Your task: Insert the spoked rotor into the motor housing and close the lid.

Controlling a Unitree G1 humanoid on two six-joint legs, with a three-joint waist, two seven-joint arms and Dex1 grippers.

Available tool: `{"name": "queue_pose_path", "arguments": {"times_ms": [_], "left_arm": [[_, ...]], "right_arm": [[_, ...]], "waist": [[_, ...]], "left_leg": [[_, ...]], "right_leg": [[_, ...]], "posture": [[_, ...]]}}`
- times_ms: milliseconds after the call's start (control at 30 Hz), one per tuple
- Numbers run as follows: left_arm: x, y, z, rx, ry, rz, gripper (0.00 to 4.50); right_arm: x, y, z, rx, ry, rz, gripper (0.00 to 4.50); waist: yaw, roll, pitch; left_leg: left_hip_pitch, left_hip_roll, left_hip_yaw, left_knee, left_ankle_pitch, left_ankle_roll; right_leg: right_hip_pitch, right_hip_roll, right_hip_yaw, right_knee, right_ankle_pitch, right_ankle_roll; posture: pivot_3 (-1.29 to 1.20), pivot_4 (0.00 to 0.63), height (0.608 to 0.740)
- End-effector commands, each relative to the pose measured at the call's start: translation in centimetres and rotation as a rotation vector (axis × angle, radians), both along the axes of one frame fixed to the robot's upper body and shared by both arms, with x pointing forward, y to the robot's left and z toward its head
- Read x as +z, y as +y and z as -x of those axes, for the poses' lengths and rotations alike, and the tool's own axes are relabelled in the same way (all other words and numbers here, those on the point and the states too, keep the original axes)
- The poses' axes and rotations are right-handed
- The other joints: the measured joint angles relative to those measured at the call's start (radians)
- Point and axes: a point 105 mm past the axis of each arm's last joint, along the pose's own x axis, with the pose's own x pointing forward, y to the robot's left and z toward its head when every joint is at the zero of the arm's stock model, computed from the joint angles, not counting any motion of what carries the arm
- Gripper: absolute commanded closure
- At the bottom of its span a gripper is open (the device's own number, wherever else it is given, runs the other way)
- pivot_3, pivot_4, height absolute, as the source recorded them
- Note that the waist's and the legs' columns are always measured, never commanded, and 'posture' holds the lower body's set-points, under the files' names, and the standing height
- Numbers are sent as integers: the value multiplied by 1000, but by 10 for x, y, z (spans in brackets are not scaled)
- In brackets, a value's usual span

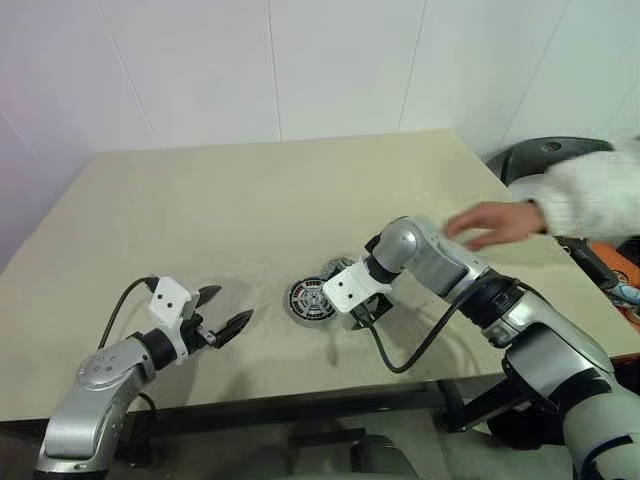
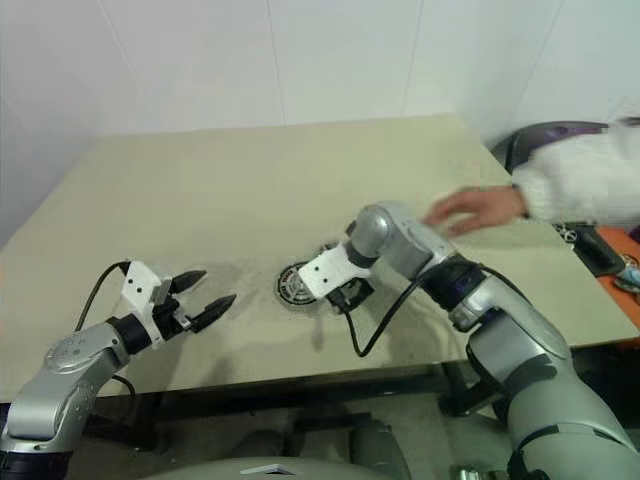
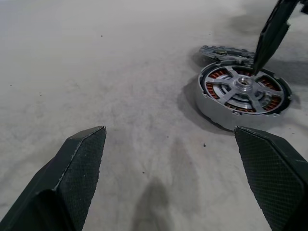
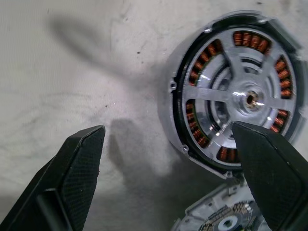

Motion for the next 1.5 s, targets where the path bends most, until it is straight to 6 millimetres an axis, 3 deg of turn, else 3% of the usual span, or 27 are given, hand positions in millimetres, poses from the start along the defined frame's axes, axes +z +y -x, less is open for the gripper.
{"name": "queue_pose_path", "arguments": {"times_ms": [33,267,633,1100,1500], "left_arm": [[11,-6,0,-11,-55,-14,0],[13,-3,-1,-10,-56,-19,0],[19,6,-8,-20,-63,-32,0],[18,7,-8,-18,-63,-32,0],[18,4,-6,-18,-64,-32,0]], "right_arm": [[15,2,-6,30,-50,-12,108],[39,3,-1,69,-48,-40,108],[46,-8,6,177,-101,-2,108],[38,-14,1,165,-116,6,108],[12,-13,-16,221,-214,53,108]], "waist": [[1,0,0],[0,0,0],[1,0,0],[1,0,0],[-2,0,0]], "left_leg": [[0,0,0,0,0,0],[1,0,0,0,0,0],[1,0,0,1,0,0],[1,0,0,1,0,0],[2,0,1,1,0,0]], "right_leg": [[0,0,0,0,0,0],[1,0,0,0,0,0],[1,0,0,1,0,0],[1,0,0,1,0,0],[0,0,1,3,0,-1]], "posture": [[0,0,740],[0,0,740],[0,0,740],[0,0,740],[0,0,740]]}}
